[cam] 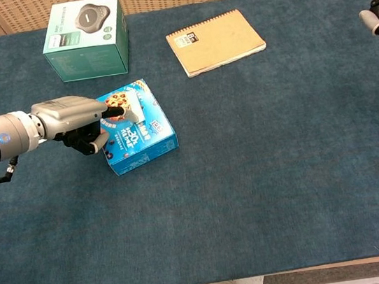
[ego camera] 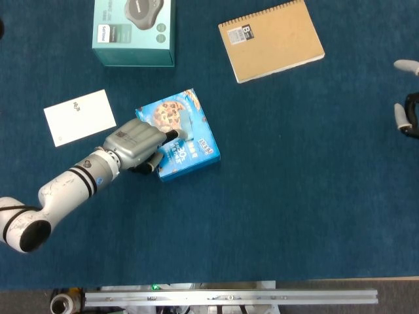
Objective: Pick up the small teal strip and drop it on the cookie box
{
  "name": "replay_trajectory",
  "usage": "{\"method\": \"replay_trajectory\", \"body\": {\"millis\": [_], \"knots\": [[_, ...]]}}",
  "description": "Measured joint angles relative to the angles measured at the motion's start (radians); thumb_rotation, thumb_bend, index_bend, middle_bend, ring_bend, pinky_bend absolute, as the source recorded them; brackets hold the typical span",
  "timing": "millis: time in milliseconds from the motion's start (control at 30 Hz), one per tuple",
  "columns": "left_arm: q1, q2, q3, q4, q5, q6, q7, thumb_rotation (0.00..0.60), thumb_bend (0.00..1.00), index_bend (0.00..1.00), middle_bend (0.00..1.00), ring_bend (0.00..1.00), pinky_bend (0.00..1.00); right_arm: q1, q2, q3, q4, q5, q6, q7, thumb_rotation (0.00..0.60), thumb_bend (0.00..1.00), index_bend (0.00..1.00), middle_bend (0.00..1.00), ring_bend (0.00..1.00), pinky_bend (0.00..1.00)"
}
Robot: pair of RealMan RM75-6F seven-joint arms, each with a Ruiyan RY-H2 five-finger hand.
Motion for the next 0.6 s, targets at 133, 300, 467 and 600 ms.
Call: {"method": "replay_trajectory", "body": {"millis": [133,300,467,600], "knots": [[-0.004,0.002,0.005,-0.005,-0.01,0.003,0.009,0.6,0.89,0.13,1.0,1.0,1.0,-0.004,0.003,0.002,-0.002,-0.002,0.001,0.002,0.6,0.43,0.22,0.86,1.0,1.0],[-0.007,0.005,0.012,-0.011,-0.022,0.008,0.018,0.6,0.89,0.13,1.0,1.0,1.0,-0.007,0.006,0.005,-0.003,-0.004,0.001,0.003,0.6,0.43,0.22,0.86,1.0,1.0],[-0.007,0.007,0.015,-0.016,-0.027,0.018,0.02,0.6,0.89,0.13,1.0,1.0,1.0,-0.008,0.008,0.008,-0.006,-0.005,-0.001,0.003,0.6,0.43,0.22,0.86,1.0,1.0],[-0.003,0.012,0.012,-0.024,-0.021,0.032,0.014,0.6,0.89,0.13,1.0,1.0,1.0,-0.01,0.009,0.01,-0.009,-0.007,0.0,0.001,0.6,0.43,0.22,0.87,1.0,1.0]]}}
